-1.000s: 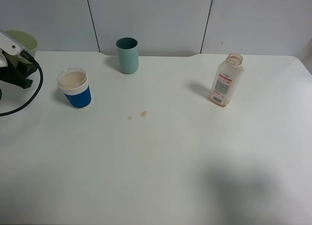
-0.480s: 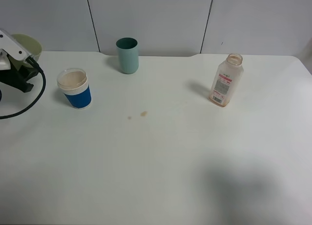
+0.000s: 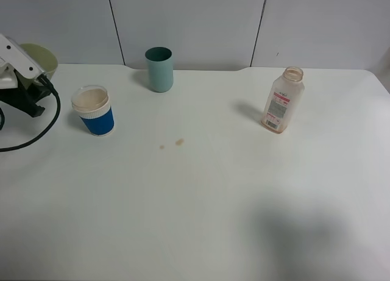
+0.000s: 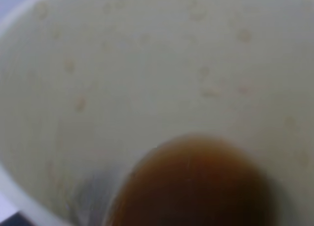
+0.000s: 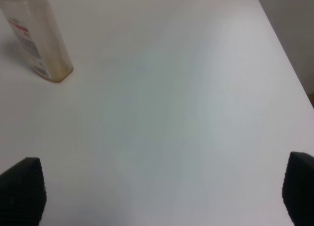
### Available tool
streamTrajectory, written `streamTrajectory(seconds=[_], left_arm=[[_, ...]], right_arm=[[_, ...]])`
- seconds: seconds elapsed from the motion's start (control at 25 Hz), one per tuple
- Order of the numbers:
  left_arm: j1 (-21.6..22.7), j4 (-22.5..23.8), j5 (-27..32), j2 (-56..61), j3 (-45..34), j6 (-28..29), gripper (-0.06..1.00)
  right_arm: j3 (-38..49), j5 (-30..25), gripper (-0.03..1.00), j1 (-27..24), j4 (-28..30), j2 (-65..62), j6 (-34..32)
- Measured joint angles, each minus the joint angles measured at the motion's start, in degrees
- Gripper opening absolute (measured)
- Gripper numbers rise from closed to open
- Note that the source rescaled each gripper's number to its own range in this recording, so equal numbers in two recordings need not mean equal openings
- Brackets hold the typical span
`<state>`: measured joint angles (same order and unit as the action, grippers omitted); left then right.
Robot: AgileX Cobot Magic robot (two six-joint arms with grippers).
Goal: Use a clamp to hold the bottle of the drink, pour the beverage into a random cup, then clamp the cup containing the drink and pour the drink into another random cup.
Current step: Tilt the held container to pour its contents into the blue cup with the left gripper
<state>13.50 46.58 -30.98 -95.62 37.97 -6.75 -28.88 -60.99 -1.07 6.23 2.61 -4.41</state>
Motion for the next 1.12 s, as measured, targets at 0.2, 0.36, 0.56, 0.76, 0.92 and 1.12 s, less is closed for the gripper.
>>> streamTrajectory(seconds=[0.2,0.36,0.56,0.76,0.92,1.12], left_arm=[[-0.86,2.69,3.22,0.05,2.40,1.25,0.00],[-1.93,4.96,5.39,0.16,3.63,2.37,0.00],[-4.29,7.35,8.90,0.28,4.54,2.37,0.00],[-6.31,8.33,10.78,0.33,5.76,2.37,0.00],[-7.61,9.54,12.52,0.40,6.37,2.42,0.00],[-8.24,11.21,14.59,1.02,6.37,2.53,0.00]], right_arm=[[0.00,0.00,0.93,0.00,0.00,0.00,0.00],[0.00,0.00,0.93,0.00,0.00,0.00,0.00],[0.00,0.00,0.93,0.00,0.00,0.00,0.00],[0.00,0.00,0.93,0.00,0.00,0.00,0.00],[0.00,0.00,0.93,0.00,0.00,0.00,0.00],[0.00,0.00,0.93,0.00,0.00,0.00,0.00]])
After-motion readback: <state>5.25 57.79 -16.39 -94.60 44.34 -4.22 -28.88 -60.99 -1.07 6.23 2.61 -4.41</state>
